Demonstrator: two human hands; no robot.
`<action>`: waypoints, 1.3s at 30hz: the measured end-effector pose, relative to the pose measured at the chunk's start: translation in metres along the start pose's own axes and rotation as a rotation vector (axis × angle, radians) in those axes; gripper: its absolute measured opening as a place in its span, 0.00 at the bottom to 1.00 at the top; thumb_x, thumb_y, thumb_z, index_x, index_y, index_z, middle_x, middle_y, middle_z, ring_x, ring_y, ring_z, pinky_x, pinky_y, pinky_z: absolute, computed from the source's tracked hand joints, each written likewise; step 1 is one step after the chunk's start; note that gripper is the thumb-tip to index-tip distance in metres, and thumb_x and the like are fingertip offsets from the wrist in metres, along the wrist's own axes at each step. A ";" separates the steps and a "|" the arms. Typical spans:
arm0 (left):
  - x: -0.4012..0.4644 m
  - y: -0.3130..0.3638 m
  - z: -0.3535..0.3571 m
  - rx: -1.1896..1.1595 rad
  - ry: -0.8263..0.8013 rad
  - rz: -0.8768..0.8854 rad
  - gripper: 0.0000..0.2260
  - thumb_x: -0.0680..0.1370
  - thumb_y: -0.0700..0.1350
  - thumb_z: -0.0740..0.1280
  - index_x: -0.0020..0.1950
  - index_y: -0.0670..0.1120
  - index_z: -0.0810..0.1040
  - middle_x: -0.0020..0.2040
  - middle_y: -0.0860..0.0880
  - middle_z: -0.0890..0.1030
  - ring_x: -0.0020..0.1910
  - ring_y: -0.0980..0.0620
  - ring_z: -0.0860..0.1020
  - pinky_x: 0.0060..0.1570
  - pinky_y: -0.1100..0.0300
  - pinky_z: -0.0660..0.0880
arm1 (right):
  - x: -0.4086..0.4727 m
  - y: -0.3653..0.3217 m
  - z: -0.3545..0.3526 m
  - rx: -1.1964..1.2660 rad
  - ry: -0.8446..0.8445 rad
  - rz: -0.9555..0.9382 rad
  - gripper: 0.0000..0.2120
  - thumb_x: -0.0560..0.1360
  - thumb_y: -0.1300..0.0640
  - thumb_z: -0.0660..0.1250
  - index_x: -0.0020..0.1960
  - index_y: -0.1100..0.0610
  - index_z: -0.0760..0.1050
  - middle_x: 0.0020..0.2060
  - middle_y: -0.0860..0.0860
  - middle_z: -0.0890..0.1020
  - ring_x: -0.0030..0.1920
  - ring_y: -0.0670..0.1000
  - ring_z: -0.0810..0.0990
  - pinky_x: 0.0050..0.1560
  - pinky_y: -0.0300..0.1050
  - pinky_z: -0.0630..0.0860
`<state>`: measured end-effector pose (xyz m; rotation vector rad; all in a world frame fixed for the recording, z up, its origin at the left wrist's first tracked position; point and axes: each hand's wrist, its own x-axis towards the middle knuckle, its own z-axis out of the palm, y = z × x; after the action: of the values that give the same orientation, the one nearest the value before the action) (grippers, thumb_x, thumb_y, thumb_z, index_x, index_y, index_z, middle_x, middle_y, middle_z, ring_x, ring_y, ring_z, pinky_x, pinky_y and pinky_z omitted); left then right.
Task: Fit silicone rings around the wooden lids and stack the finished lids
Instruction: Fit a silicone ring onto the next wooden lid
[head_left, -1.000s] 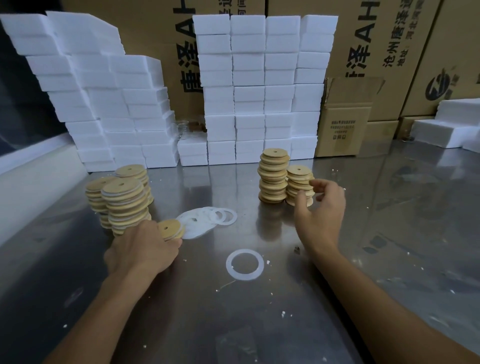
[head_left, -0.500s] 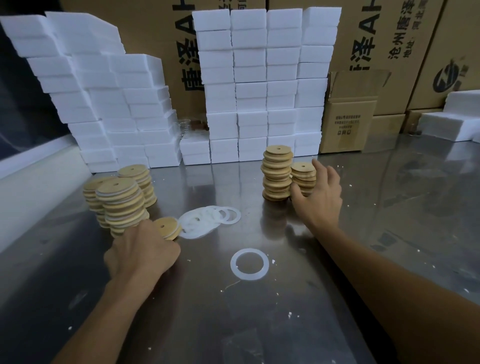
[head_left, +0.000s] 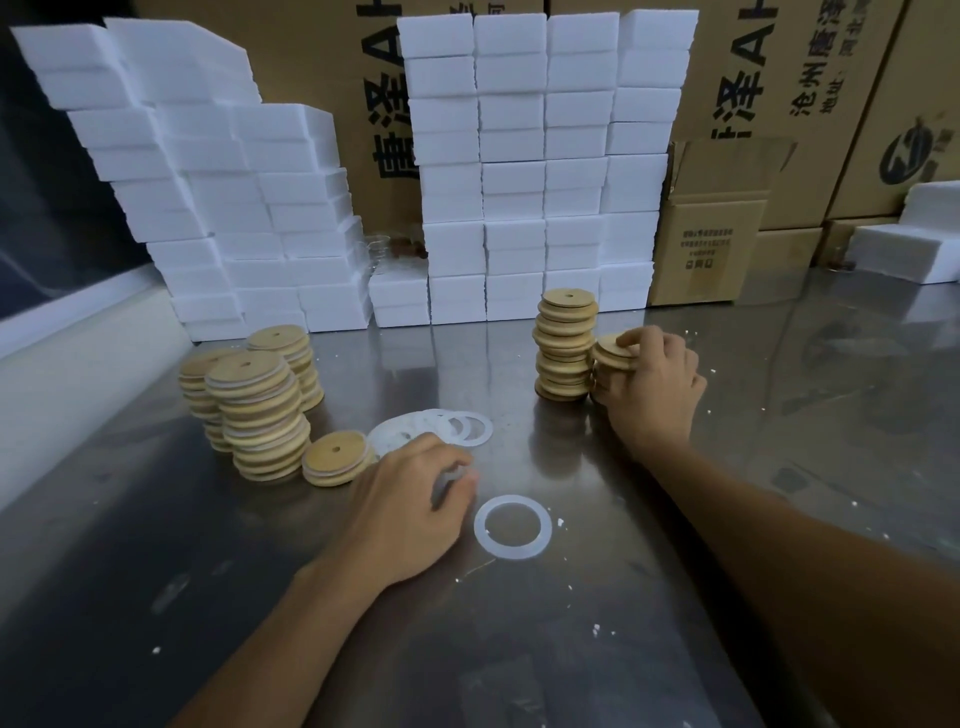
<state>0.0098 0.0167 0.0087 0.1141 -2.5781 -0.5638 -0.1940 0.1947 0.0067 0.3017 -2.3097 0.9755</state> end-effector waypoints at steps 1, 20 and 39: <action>-0.001 0.003 0.001 -0.017 -0.057 0.007 0.11 0.75 0.59 0.65 0.49 0.55 0.81 0.46 0.59 0.78 0.44 0.58 0.77 0.44 0.57 0.75 | -0.002 -0.001 -0.001 0.016 0.030 0.006 0.16 0.72 0.65 0.65 0.59 0.55 0.72 0.60 0.57 0.74 0.63 0.60 0.69 0.60 0.55 0.64; 0.005 0.005 0.012 -0.135 0.081 -0.130 0.09 0.80 0.40 0.60 0.41 0.51 0.69 0.34 0.54 0.77 0.35 0.57 0.75 0.36 0.59 0.72 | -0.065 -0.039 -0.032 0.694 0.009 0.114 0.14 0.76 0.60 0.65 0.48 0.41 0.65 0.41 0.40 0.81 0.40 0.53 0.82 0.41 0.42 0.79; 0.003 0.008 0.000 -0.990 0.261 -0.359 0.06 0.76 0.33 0.69 0.44 0.44 0.82 0.38 0.47 0.86 0.30 0.57 0.79 0.29 0.65 0.74 | -0.086 -0.065 -0.032 0.848 -0.663 -0.011 0.10 0.79 0.51 0.67 0.44 0.55 0.83 0.39 0.52 0.84 0.40 0.48 0.80 0.40 0.53 0.80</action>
<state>0.0073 0.0229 0.0134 0.2812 -1.7787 -1.7388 -0.0845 0.1700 0.0086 1.1132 -2.2689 2.0579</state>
